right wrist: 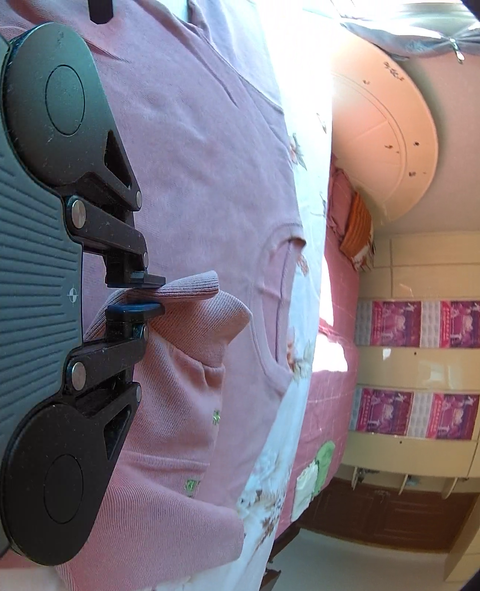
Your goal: Fold small clothes
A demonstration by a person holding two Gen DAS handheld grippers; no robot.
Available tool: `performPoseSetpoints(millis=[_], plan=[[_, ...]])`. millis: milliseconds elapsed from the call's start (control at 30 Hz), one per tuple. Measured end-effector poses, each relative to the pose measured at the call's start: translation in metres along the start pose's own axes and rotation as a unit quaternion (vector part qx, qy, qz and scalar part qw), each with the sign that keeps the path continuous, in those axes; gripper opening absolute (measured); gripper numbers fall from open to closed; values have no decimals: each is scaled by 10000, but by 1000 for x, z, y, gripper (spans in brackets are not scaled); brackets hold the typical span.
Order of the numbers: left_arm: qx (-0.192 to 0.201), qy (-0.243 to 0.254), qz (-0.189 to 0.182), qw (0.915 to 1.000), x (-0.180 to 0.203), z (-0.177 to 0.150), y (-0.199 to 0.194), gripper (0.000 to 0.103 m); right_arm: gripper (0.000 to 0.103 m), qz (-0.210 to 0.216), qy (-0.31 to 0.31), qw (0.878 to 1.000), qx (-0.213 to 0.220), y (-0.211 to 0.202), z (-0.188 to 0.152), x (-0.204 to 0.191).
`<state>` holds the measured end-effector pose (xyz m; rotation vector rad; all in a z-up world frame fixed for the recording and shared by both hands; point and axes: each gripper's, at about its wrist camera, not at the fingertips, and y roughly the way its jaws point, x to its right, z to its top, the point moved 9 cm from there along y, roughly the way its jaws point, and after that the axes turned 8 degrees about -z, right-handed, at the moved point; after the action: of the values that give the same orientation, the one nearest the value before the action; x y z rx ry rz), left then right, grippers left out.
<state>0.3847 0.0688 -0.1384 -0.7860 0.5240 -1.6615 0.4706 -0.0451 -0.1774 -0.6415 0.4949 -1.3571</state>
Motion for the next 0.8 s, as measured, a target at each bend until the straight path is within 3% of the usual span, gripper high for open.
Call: performPoseSetpoints(millis=[33, 100, 133, 233, 300, 400, 533, 633, 700, 800], plan=[[25, 2, -58, 10000, 3, 3, 2, 72, 11, -123, -153, 9998, 59, 1, -1, -4], [73, -55, -257, 9996, 12, 9, 12, 74, 49, -215, -128, 9988, 420, -11, -1, 3], [74, -136, -371, 9992, 17, 12, 18, 74, 51, -217, -5, 9985, 511, -18, -2, 9], [94, -507, -859, 9950, 42, 23, 42, 73, 50, -388, 357, 9975, 480, -28, -10, 37], [92, -537, -1155, 9918, 67, 31, 61, 71, 35, -468, 575, 9965, 375, -32, -16, 58], [-7, -575, -1551, 9862, 104, 42, 89, 66, 33, -666, 814, 9939, 316, -43, -27, 86], [-156, -473, -1554, 9866, 135, 52, 124, 62, 32, -817, 1104, 9902, 243, -57, -39, 116], [-213, -349, -1540, 9872, 150, 55, 144, 46, 33, -921, 1370, 9861, 192, -65, -48, 137], [-255, -204, -1658, 9856, 157, 58, 149, 6, 33, -992, 1676, 9807, 170, -72, -56, 155], [384, -197, -1729, 9840, 151, 75, 124, 6, 33, -1000, 2107, 9723, 135, -80, -65, 176]])
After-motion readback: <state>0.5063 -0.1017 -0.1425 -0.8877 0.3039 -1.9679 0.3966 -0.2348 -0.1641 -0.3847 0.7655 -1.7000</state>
